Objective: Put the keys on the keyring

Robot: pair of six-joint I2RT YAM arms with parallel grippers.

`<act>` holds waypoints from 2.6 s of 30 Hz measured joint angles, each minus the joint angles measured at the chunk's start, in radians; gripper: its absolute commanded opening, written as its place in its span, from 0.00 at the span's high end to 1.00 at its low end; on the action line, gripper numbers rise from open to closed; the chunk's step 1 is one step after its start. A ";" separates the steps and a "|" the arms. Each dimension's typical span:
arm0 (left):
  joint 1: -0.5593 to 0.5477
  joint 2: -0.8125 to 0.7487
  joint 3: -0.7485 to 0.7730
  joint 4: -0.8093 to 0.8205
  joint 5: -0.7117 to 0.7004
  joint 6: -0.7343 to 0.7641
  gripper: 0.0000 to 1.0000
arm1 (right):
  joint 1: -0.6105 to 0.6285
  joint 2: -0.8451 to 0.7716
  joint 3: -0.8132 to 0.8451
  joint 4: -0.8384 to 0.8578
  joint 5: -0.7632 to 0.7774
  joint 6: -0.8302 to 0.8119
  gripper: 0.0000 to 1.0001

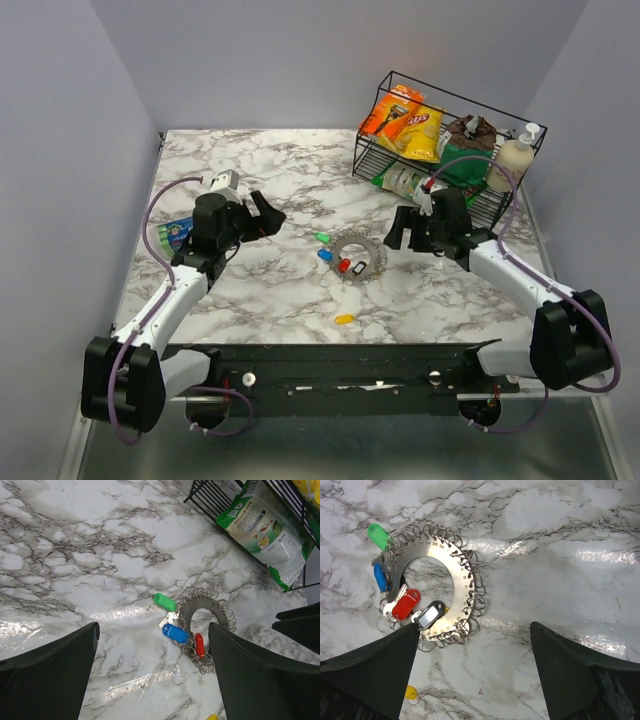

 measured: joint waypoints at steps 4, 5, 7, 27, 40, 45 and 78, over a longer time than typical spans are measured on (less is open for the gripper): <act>-0.004 0.054 -0.001 0.025 0.053 -0.001 0.01 | 0.001 -0.044 -0.034 0.003 -0.009 0.006 0.00; -0.012 0.076 -0.001 0.031 0.062 -0.002 0.01 | 0.002 -0.045 -0.038 0.004 -0.014 0.008 0.00; -0.032 0.113 0.000 0.041 0.074 -0.005 0.01 | 0.002 -0.040 -0.047 0.008 -0.026 0.014 0.00; -0.237 0.323 0.109 0.085 0.096 -0.039 0.01 | 0.082 0.260 0.031 0.045 -0.136 0.023 0.00; -0.237 0.307 0.081 0.085 0.089 -0.035 0.01 | 0.169 0.340 0.100 0.077 -0.196 0.053 0.00; -0.237 0.291 0.076 0.084 0.082 -0.031 0.01 | 0.182 0.345 0.101 0.083 -0.205 0.061 0.00; -0.237 0.251 0.013 0.094 0.068 -0.004 0.01 | 0.068 0.014 -0.085 0.089 -0.261 -0.064 0.24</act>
